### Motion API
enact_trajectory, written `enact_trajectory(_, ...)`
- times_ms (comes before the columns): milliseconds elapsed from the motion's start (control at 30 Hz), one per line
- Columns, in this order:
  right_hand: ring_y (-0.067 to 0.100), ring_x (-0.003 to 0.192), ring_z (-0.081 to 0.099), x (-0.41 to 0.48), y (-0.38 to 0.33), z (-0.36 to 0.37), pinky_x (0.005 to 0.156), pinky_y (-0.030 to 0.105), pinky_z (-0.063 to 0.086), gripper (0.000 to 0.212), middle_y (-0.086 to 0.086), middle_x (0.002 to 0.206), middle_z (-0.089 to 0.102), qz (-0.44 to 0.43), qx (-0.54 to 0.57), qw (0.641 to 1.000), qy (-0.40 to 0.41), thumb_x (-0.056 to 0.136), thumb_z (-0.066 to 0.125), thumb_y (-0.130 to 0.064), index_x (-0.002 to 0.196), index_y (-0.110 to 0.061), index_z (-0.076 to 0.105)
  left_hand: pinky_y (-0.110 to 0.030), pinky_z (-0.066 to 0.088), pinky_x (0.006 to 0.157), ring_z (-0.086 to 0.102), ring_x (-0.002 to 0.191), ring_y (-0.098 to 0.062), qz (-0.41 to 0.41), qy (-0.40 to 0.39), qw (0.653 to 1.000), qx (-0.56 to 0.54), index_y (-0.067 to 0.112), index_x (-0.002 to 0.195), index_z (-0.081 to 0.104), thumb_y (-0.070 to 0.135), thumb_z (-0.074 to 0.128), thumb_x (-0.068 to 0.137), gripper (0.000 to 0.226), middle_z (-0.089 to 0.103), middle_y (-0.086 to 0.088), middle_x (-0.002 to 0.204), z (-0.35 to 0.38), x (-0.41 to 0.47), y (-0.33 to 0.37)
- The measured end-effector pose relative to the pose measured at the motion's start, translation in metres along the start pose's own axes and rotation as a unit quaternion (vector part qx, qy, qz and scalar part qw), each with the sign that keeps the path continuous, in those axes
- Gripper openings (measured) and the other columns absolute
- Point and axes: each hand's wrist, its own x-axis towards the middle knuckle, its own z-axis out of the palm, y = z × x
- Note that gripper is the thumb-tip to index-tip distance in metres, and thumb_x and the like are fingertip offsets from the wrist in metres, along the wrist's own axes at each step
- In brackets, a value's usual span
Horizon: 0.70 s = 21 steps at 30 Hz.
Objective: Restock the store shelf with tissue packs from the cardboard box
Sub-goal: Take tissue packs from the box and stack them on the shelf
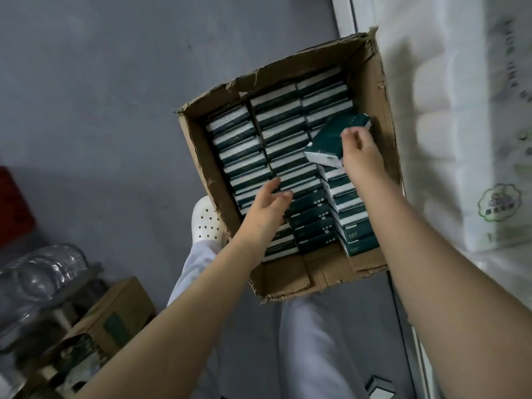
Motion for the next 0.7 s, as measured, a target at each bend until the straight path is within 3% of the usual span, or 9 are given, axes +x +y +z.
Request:
enact_trajectory(100,0.006,0.098,0.053,-0.03,-0.004,-0.011,0.076,0.022,0.044,0.009,-0.005,0.113,0.053,-0.053,0.103,0.993,0.003,0.099,0.052,-0.024,0.106,-0.028,0.048,-0.036,0.042,0.106,0.053,0.123,-0.016,-0.005,0.024,0.998,-0.06,0.026,0.147,0.034,0.04,0.047,0.1,0.05,0.057,0.003,0.133,-0.005,-0.002,0.01)
enact_trajectory(200,0.01,0.104,0.063,-0.062,-0.002,-0.021,0.086,0.031,0.054,0.029,0.0,0.118,0.062,-0.046,0.159,0.983,-0.073,0.095,0.06,-0.017,0.111,-0.031,0.041,-0.037,0.043,0.104,0.056,0.122,-0.017,-0.007,0.022,0.994,-0.104,0.026,0.143,0.038,0.059,0.046,0.093,0.061,0.058,0.002,0.133,-0.011,-0.001,0.02)
enact_trajectory(267,0.013,0.1,0.068,-0.078,0.004,-0.022,0.087,0.033,0.054,0.041,0.005,0.11,0.069,-0.035,0.176,0.974,-0.14,0.092,0.064,-0.013,0.116,-0.032,0.036,-0.038,0.043,0.104,0.058,0.12,-0.017,-0.006,0.002,0.994,-0.108,0.026,0.142,0.041,0.07,0.05,0.081,0.076,0.06,0.0,0.133,-0.013,0.001,0.025)
enact_trajectory(333,0.012,0.097,0.069,-0.088,0.01,-0.019,0.087,0.032,0.054,0.045,0.004,0.105,0.071,-0.028,0.16,0.97,-0.182,0.09,0.067,-0.012,0.116,-0.035,0.038,-0.039,0.045,0.103,0.061,0.117,-0.02,-0.005,-0.013,0.993,-0.12,0.023,0.14,0.045,0.066,0.06,0.076,0.078,0.063,-0.002,0.129,-0.014,0.002,0.027)
enact_trajectory(400,0.01,0.096,0.069,-0.092,0.014,-0.015,0.085,0.028,0.053,0.045,0.001,0.105,0.072,-0.021,0.151,0.968,-0.2,0.09,0.067,-0.012,0.12,-0.033,0.042,-0.043,0.049,0.101,0.064,0.113,-0.023,-0.008,-0.01,0.99,-0.144,0.019,0.135,0.05,0.048,0.067,0.083,0.061,0.066,-0.005,0.124,-0.014,0.005,0.026)
enact_trajectory(467,0.01,0.099,0.068,-0.09,0.017,-0.013,0.086,0.025,0.052,0.044,-0.001,0.106,0.072,-0.006,0.155,0.967,-0.203,0.091,0.067,-0.018,0.126,-0.031,0.045,-0.045,0.05,0.1,0.065,0.111,-0.024,-0.013,-0.001,0.988,-0.151,0.019,0.13,0.054,0.036,0.066,0.089,0.046,0.068,-0.005,0.12,-0.015,0.007,0.022)
enact_trajectory(567,0.011,0.103,0.064,-0.078,0.019,-0.011,0.085,0.025,0.051,0.033,-0.006,0.11,0.066,0.018,0.137,0.976,-0.168,0.096,0.058,-0.036,0.127,-0.04,0.049,-0.045,0.049,0.101,0.065,0.111,-0.024,-0.028,0.012,0.985,-0.171,0.021,0.127,0.056,0.035,0.066,0.09,0.041,0.069,-0.003,0.118,-0.022,0.01,0.015)
enact_trajectory(633,0.01,0.093,0.06,-0.066,0.021,-0.011,0.082,0.027,0.05,0.032,-0.007,0.1,0.06,0.035,0.101,0.987,-0.116,0.099,0.05,-0.039,0.131,-0.04,0.049,-0.045,0.048,0.102,0.066,0.11,-0.023,-0.035,0.026,0.983,-0.179,0.02,0.127,0.056,0.034,0.066,0.089,0.042,0.07,-0.003,0.118,-0.027,0.01,0.011)
enact_trajectory(700,0.009,0.075,0.052,-0.055,0.02,-0.01,0.071,0.024,0.046,0.034,-0.005,0.083,0.052,0.054,0.059,0.993,-0.087,0.102,0.043,-0.036,0.136,-0.037,0.047,-0.044,0.049,0.101,0.066,0.109,-0.023,-0.035,0.035,0.982,-0.185,0.018,0.128,0.056,0.032,0.066,0.09,0.041,0.07,-0.003,0.117,-0.029,0.009,0.009)
